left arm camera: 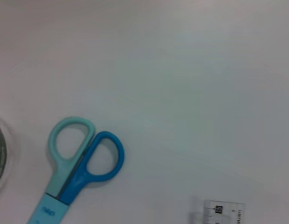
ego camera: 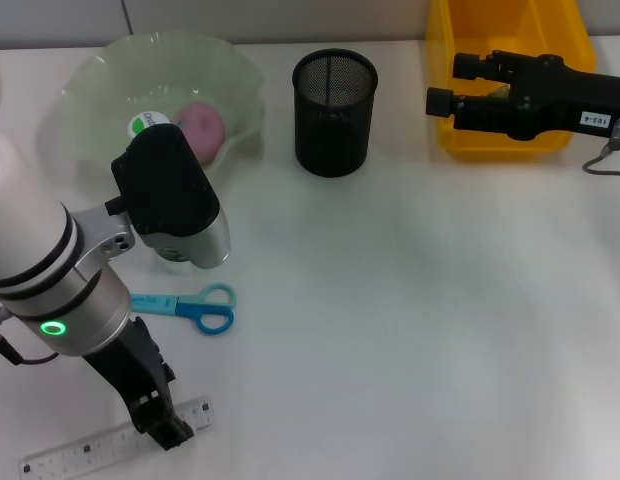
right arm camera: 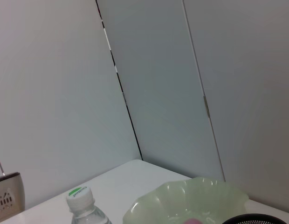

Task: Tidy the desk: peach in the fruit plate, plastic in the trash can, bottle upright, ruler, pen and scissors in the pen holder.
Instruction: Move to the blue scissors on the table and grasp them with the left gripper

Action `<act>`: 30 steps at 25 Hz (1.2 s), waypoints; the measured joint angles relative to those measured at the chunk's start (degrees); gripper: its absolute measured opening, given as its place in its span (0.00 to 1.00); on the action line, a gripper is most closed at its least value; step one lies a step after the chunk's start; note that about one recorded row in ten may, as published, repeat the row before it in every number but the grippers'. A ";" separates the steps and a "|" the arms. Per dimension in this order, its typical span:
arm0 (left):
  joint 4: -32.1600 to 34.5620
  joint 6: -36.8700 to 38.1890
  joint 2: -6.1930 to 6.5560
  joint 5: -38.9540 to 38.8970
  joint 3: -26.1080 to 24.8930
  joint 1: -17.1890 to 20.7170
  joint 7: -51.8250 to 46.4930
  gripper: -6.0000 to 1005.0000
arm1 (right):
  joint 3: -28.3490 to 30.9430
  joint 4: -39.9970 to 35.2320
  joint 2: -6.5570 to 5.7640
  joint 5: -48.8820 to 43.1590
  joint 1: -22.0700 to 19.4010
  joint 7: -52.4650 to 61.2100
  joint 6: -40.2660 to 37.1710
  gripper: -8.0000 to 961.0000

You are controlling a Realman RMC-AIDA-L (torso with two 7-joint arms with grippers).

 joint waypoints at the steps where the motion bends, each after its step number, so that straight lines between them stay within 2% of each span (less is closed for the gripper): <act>1: -0.09 -0.17 0.00 0.05 0.00 0.02 0.08 0.67 | 0.00 -0.01 0.01 0.01 0.02 0.08 0.01 0.82; 9: -1.14 -0.32 -0.02 -0.06 -0.04 0.02 0.70 0.67 | 0.04 -0.11 0.11 0.04 -0.11 0.28 0.01 0.82; 24: 0.89 -0.73 -0.18 -2.04 -1.52 -1.17 -1.69 0.67 | 1.16 -0.33 -0.21 0.04 -0.28 -0.02 -0.53 0.82; 30: 1.27 -5.13 0.01 -5.34 -5.84 -0.10 1.53 0.67 | 4.73 -0.74 0.12 0.05 -1.22 -1.94 -1.97 0.82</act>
